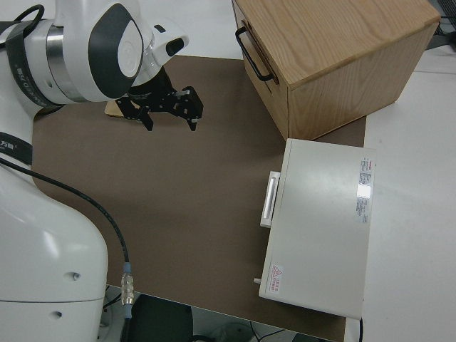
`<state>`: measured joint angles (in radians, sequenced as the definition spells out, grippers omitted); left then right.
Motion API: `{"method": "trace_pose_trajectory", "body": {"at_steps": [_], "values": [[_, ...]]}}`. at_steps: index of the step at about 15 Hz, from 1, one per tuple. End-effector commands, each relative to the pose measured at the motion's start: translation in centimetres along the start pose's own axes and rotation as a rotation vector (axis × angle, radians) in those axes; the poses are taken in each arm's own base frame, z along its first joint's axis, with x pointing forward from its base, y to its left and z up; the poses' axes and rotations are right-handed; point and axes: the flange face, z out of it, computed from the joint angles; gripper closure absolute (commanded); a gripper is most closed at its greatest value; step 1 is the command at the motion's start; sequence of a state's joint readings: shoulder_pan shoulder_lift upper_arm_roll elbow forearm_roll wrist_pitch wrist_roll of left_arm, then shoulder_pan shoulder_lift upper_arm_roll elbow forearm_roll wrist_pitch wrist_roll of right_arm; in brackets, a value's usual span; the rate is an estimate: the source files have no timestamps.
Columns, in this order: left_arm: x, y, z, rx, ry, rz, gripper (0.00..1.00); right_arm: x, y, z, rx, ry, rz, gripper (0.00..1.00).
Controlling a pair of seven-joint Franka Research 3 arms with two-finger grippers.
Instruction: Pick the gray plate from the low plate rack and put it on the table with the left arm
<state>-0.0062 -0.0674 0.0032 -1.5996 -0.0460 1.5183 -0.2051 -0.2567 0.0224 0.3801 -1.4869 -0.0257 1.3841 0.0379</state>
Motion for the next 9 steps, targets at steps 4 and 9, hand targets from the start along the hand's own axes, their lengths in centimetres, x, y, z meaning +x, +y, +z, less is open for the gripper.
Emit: {"method": "trace_pose_trajectory", "body": {"at_steps": [4,9], "values": [[0.9,-0.3,0.7,0.032,-0.019,-0.065,0.0,-0.3,0.2,-0.4,-0.007,-0.002,0.017,0.017],[1.3,-0.5,1.9,0.07,-0.034,-0.1,0.0,-0.3,0.2,-0.4,-0.007,-0.002,0.017,0.017]]}}
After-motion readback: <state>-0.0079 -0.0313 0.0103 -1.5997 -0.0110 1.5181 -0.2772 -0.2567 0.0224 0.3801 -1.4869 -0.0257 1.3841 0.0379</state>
